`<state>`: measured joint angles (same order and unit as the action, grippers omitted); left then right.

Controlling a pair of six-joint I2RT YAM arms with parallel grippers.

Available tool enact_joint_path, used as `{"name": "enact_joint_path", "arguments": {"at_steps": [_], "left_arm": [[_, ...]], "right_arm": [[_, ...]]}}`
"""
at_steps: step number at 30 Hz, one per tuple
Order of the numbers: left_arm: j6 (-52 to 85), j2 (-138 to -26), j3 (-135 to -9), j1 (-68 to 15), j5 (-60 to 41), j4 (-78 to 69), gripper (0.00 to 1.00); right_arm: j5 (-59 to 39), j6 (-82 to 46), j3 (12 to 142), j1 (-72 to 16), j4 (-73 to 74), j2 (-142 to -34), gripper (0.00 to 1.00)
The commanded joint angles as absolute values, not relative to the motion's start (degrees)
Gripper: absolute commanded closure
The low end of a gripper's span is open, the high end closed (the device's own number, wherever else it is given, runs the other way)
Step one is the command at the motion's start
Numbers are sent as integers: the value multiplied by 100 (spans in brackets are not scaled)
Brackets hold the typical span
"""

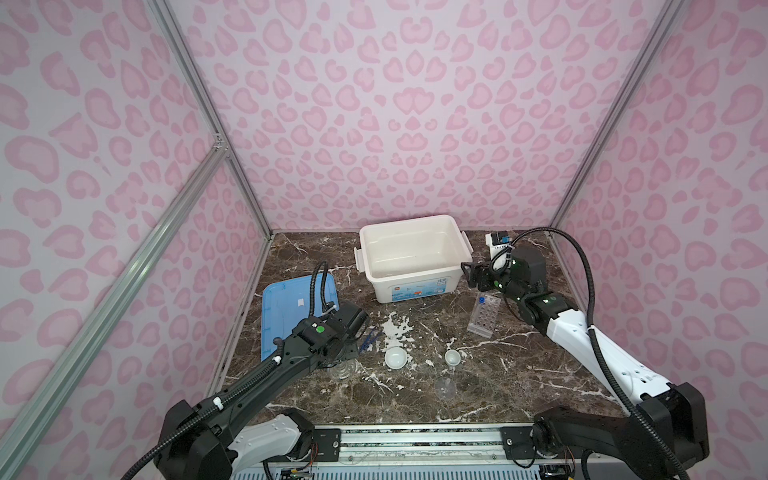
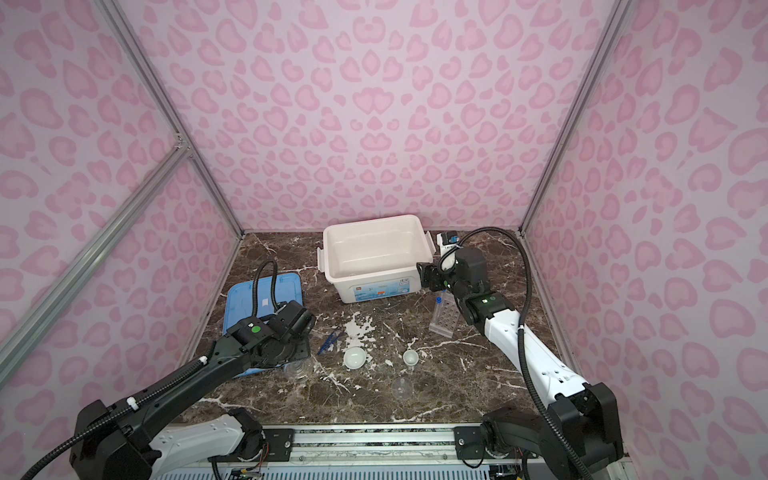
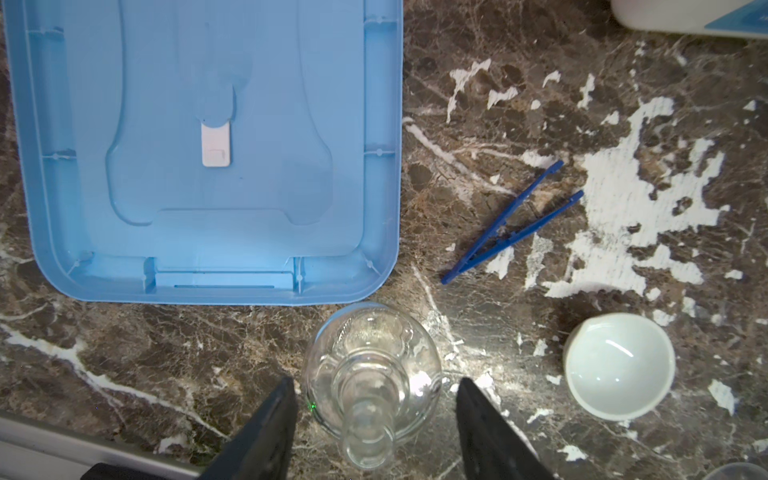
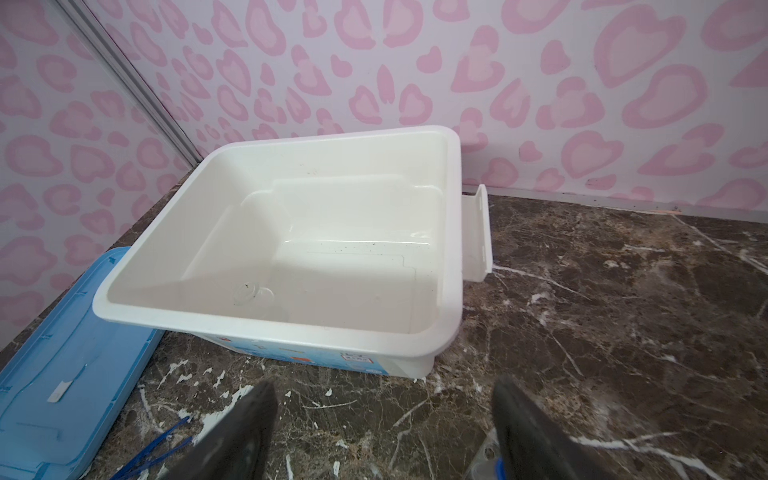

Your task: Organize the chemistry lab equipment

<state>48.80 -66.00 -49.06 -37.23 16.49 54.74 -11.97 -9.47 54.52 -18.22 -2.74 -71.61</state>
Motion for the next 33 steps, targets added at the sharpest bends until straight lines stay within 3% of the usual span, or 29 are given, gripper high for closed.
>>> {"name": "enact_joint_path", "arguments": {"at_steps": [1, 18, 30, 33], "left_arm": [[4967, -6701, -4852, -3727, 1531, 5632, 44], [5028, -6732, -4605, -3713, 1332, 5674, 60], [4875, -6794, -4579, -3612, 1204, 5572, 63], [4857, -6781, -4570, -3573, 1204, 5572, 68]], "right_arm": [[-1235, -984, 5413, -1796, -103, -7137, 17], [-1350, -1059, 5408, -1715, -70, -7149, 18], [-1323, -1068, 5414, -1689, -96, -7156, 18], [-1319, -1074, 5414, -1687, -92, -7163, 18]]}}
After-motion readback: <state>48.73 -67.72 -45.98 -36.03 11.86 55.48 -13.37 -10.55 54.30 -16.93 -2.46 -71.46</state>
